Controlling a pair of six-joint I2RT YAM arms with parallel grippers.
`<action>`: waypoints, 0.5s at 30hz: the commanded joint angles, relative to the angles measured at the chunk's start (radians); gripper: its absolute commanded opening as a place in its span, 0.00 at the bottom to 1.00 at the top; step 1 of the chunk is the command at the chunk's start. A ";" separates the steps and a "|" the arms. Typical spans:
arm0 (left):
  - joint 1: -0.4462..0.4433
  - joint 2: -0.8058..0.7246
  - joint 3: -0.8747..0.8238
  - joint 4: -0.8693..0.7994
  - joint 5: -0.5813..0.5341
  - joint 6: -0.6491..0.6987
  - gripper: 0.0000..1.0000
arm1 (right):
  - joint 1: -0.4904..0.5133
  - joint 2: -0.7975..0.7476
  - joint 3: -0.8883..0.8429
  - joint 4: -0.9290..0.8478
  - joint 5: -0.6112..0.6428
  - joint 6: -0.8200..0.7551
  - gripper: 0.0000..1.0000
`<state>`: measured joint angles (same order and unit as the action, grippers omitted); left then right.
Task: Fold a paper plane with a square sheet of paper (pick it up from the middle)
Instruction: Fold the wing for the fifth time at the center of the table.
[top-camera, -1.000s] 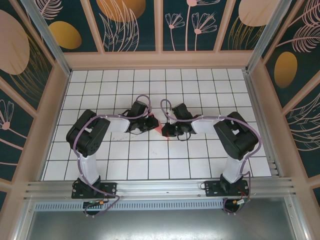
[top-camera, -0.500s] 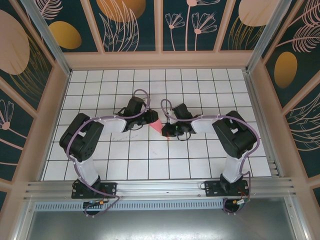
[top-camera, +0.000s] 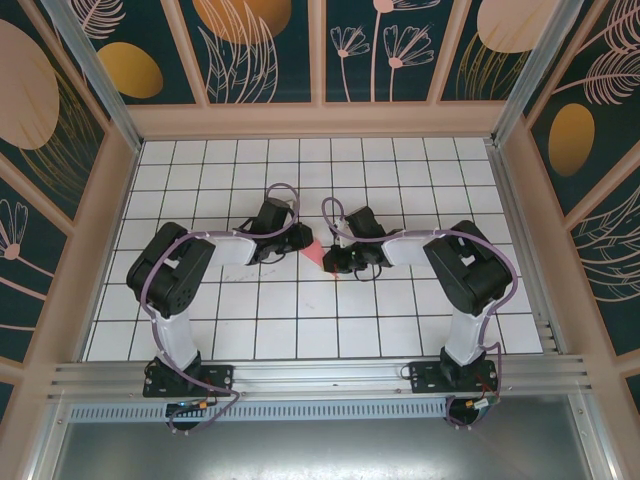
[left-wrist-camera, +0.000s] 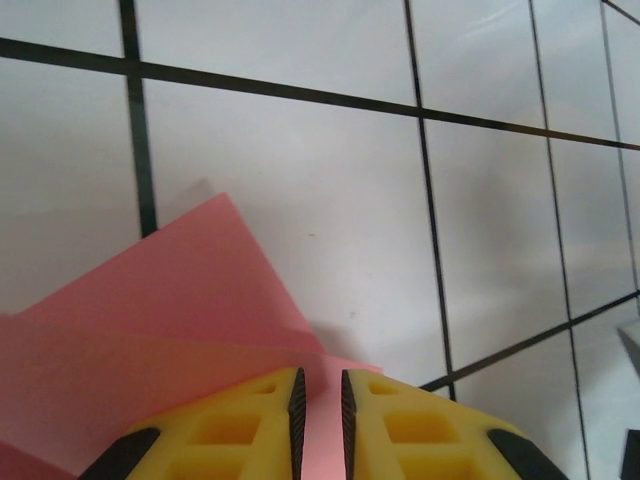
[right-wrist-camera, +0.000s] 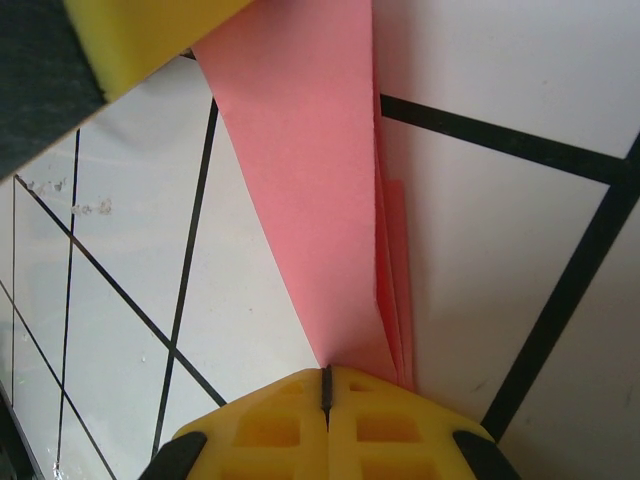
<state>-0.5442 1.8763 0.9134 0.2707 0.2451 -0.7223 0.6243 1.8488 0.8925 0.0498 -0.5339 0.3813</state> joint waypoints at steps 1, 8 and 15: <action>0.004 0.015 -0.016 -0.012 -0.057 -0.032 0.20 | 0.001 0.075 -0.021 -0.062 0.080 0.008 0.00; 0.004 0.004 -0.038 -0.013 -0.115 -0.054 0.20 | 0.001 0.081 -0.026 -0.069 0.087 0.010 0.00; 0.011 0.006 -0.051 -0.010 -0.145 -0.057 0.20 | 0.000 0.086 -0.039 -0.076 0.092 0.010 0.00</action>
<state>-0.5442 1.8767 0.8829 0.2810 0.1654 -0.7719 0.6235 1.8545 0.8932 0.0608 -0.5404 0.3820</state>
